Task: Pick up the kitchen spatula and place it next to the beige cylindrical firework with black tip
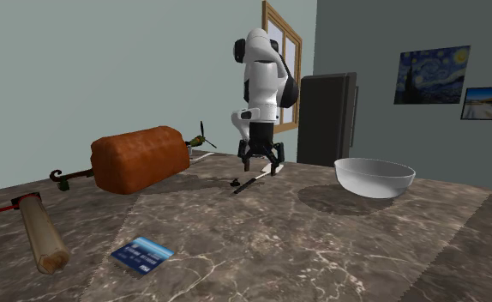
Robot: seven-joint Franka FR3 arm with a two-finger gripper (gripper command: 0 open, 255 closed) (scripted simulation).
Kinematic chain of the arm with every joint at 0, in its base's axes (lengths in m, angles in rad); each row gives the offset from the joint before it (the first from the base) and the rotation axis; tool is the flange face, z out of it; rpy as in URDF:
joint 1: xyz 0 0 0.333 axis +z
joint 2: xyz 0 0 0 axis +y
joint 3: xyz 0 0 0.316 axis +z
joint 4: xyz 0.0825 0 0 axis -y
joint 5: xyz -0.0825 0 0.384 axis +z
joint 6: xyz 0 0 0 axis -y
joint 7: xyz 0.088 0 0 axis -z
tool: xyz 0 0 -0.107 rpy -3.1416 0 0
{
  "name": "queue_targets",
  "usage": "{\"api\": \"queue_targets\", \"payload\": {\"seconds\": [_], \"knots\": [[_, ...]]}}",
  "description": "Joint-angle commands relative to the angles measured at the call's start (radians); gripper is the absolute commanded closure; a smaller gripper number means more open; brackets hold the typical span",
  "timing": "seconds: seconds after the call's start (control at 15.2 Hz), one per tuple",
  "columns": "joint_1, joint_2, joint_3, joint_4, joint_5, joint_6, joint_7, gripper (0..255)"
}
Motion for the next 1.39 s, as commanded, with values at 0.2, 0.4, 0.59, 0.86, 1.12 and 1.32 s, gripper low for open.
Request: {"api": "queue_targets", "payload": {"seconds": [0.2,0.4,0.59,0.86,1.12,1.32], "knots": [[0.0,0.001,0.0,0.0,0.0,0.001,0.0,255],[0.0,0.001,0.0,0.0,0.0,0.001,0.0,255],[0.0,0.001,0.0,0.0,0.0,0.001,0.0,255],[0.001,-0.01,-0.001,0.005,0.007,-0.013,-0.005,255],[0.003,-0.048,-0.004,0.026,0.032,-0.069,-0.025,255],[0.004,-0.075,-0.008,0.045,0.047,-0.112,-0.037,255]]}}
